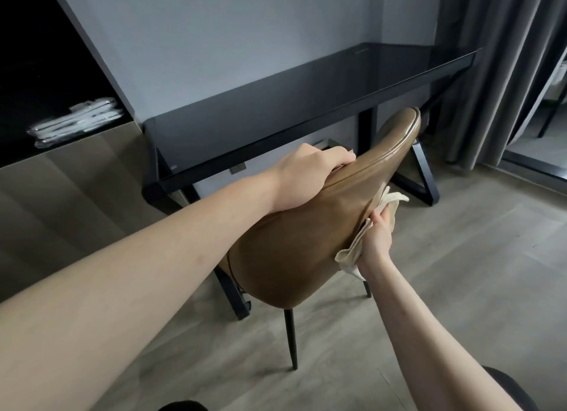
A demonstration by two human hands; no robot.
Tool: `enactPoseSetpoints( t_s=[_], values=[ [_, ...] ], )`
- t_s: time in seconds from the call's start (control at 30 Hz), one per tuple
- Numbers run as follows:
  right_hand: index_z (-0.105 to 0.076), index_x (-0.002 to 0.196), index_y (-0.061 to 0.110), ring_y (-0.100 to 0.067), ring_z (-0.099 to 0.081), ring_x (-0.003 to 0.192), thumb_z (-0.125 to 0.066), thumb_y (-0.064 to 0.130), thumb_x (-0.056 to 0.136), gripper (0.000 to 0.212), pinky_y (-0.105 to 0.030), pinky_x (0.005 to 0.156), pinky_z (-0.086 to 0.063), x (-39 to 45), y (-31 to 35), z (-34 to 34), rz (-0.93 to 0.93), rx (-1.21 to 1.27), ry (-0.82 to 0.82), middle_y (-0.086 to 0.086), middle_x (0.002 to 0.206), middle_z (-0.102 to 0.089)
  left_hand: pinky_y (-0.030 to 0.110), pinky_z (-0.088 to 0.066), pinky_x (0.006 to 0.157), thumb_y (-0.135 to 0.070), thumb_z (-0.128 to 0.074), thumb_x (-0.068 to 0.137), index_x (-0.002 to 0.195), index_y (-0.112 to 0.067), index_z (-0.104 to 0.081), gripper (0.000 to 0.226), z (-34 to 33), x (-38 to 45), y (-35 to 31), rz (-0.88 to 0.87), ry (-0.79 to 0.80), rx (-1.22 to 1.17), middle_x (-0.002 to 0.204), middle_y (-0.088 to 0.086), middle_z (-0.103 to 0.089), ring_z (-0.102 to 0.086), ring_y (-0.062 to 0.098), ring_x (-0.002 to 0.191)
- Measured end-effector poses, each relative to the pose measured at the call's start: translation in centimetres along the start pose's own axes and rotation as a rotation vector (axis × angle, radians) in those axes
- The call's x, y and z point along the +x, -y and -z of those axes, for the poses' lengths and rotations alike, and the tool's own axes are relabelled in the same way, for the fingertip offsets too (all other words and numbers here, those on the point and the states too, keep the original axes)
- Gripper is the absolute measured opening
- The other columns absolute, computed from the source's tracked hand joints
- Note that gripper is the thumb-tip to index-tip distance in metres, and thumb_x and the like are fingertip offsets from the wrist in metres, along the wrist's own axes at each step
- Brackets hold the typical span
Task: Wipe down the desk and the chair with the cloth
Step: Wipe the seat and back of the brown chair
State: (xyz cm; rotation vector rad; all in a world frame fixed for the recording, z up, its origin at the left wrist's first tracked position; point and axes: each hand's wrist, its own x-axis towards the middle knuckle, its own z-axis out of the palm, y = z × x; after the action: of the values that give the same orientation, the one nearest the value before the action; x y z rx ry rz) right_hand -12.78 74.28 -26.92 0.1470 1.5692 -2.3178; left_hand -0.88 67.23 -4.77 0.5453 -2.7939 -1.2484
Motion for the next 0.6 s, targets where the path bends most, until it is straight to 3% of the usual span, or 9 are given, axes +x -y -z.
enactPoseSetpoints(
  t_s=[0.1, 0.2, 0.27, 0.33, 0.4, 0.47, 0.6],
  values=[
    [-0.05, 0.154, 0.044, -0.007, -0.062, 0.125, -0.043, 0.03, 0.111, 0.046, -0.039, 0.119, -0.045, -1.9, 1.1, -0.8, 0.02, 0.037, -0.012, 0.017, 0.134, -0.068, 0.04, -0.046, 0.093, -0.047, -0.045, 0.107, 0.083, -0.007, -0.07, 0.054, 0.0, -0.1, -0.1, -0.005, -0.001, -0.001, 0.085, 0.004, -0.072, -0.064, 0.021, 0.086],
    [-0.031, 0.166, 0.042, -0.004, -0.05, 0.132, -0.04, 0.023, 0.113, 0.057, -0.023, 0.111, -0.041, -6.2, 3.0, -1.7, 0.091, 0.07, -0.009, 0.021, 0.147, -0.051, 0.044, -0.047, 0.105, -0.052, -0.044, 0.104, 0.105, -0.009, -0.079, 0.056, 0.0, -0.2, -0.1, 0.006, -0.008, 0.007, 0.108, 0.008, -0.078, -0.069, 0.026, 0.109],
    [-0.017, 0.17, 0.042, -0.007, -0.042, 0.137, -0.041, 0.025, 0.114, 0.062, -0.028, 0.114, -0.035, -9.8, 3.9, -2.5, 0.12, 0.07, -0.017, 0.013, 0.159, -0.038, 0.042, -0.048, 0.103, -0.053, -0.044, 0.103, 0.108, -0.012, -0.081, 0.055, 0.0, -0.4, -0.1, 0.004, -0.009, 0.003, 0.11, 0.005, -0.079, -0.07, 0.022, 0.11],
    [-0.008, 0.17, 0.042, -0.008, -0.034, 0.15, -0.043, 0.039, 0.112, 0.068, -0.037, 0.128, -0.026, -13.6, 4.1, -3.4, 0.165, 0.052, 0.036, 0.017, 0.169, -0.024, 0.041, -0.05, 0.097, -0.05, -0.045, 0.104, 0.108, -0.007, -0.079, 0.055, 0.0, -0.6, -0.3, 0.005, -0.003, -0.013, 0.105, 0.007, -0.079, -0.071, 0.018, 0.1],
    [0.003, 0.169, 0.046, -0.004, -0.014, 0.161, -0.041, 0.054, 0.103, 0.08, -0.045, 0.134, -0.015, -16.8, 3.4, -4.1, 0.237, 0.009, 0.131, 0.025, 0.174, -0.005, 0.041, -0.049, 0.088, -0.047, -0.047, 0.106, 0.099, 0.0, -0.074, 0.055, 0.0, -0.9, -0.6, 0.009, -0.008, -0.027, 0.089, 0.007, -0.075, -0.065, 0.015, 0.082],
    [0.008, 0.167, 0.049, 0.001, -0.001, 0.162, -0.04, 0.054, 0.102, 0.081, -0.047, 0.135, -0.008, -18.6, 2.4, -4.4, 0.312, -0.012, 0.202, 0.03, 0.174, 0.006, 0.045, -0.049, 0.089, -0.047, -0.047, 0.106, 0.09, -0.001, -0.072, 0.055, 0.0, -1.1, -0.7, 0.008, -0.001, -0.031, 0.081, 0.003, -0.069, -0.062, 0.012, 0.076],
    [0.004, 0.171, 0.038, -0.003, -0.003, 0.163, -0.037, 0.044, 0.107, 0.076, -0.048, 0.135, -0.007, -17.6, 0.9, -4.3, 0.436, -0.064, 0.163, 0.019, 0.177, 0.0, 0.038, -0.045, 0.08, -0.049, -0.049, 0.104, 0.069, -0.016, -0.065, 0.051, -0.1, -1.1, -0.6, 0.027, 0.01, -0.053, 0.068, -0.003, -0.062, -0.056, 0.013, 0.066]
  ],
)
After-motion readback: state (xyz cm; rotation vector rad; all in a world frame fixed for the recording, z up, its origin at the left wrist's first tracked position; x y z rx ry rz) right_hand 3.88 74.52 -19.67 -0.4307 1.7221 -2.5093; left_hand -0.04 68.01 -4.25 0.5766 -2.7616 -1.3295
